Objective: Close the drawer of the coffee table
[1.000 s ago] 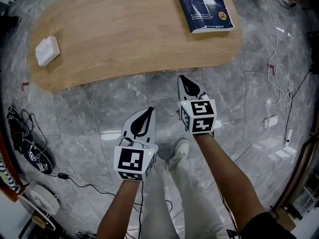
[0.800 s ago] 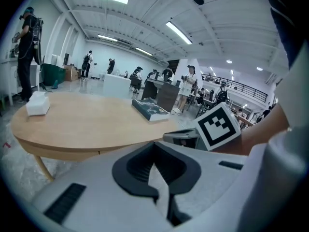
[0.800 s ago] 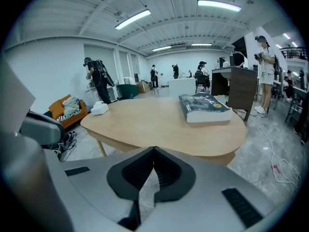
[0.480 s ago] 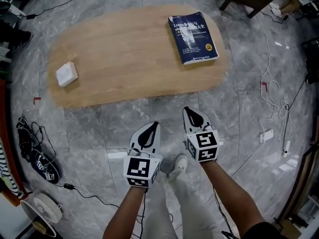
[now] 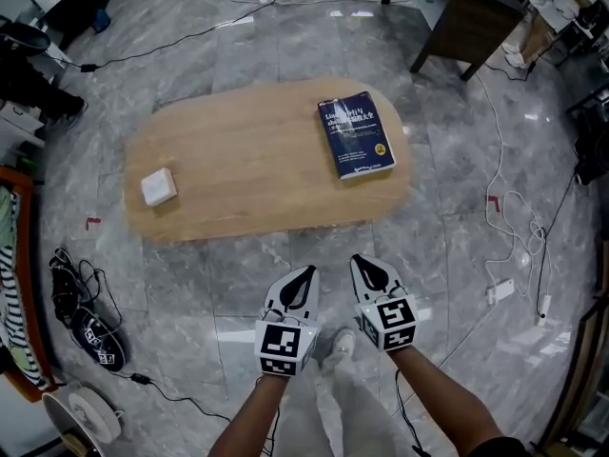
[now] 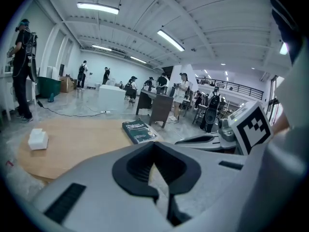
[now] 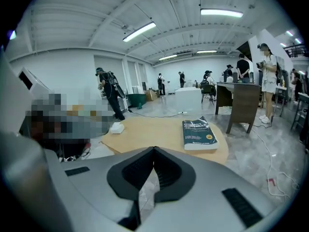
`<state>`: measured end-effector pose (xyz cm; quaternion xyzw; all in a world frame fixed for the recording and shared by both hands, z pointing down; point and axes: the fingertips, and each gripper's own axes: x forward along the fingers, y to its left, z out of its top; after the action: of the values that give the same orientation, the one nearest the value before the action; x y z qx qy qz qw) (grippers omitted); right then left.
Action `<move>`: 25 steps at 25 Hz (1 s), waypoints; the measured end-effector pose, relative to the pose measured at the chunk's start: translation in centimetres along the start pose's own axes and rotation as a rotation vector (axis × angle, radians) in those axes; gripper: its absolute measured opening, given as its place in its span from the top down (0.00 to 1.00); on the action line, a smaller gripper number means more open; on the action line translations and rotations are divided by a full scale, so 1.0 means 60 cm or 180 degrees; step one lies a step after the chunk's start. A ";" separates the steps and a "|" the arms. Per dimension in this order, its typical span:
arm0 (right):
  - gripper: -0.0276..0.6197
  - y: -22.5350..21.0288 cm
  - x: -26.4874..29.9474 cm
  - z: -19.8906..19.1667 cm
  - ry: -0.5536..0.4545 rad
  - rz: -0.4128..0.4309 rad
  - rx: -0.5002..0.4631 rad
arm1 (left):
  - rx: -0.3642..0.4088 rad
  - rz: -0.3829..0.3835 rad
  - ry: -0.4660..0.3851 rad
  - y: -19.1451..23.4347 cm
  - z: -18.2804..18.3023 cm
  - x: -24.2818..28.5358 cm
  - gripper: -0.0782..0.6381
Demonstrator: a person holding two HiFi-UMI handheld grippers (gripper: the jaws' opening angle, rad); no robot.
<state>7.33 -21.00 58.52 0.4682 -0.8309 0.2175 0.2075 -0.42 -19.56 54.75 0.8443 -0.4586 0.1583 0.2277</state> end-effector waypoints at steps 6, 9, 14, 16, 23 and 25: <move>0.94 0.009 -0.070 0.054 -0.0105 0.0079 -0.0071 | -0.0135 0.0032 -0.0138 -0.028 0.068 -0.033 0.89; 0.94 -0.003 -0.105 0.085 -0.0197 0.0055 0.0005 | -0.0115 0.0030 -0.0207 -0.052 0.105 -0.053 0.89; 0.94 -0.044 -0.167 0.139 -0.0353 -0.0063 0.0146 | -0.0095 -0.0028 -0.0290 -0.108 0.151 -0.082 0.89; 0.94 -0.053 -0.184 0.158 -0.0378 -0.0074 0.0171 | -0.0047 -0.0045 -0.0297 -0.128 0.165 -0.090 0.89; 0.94 0.009 -0.243 0.241 -0.0625 0.0329 -0.0083 | -0.0023 0.0064 -0.0433 -0.162 0.231 -0.133 0.89; 0.94 0.024 -0.263 0.262 -0.0717 0.0429 -0.0199 | 0.0013 0.0080 -0.0485 -0.178 0.248 -0.143 0.89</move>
<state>11.36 -18.25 36.74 0.4261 -0.8849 0.1509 0.1123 4.91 -16.33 35.52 0.8486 -0.4848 0.0973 0.1884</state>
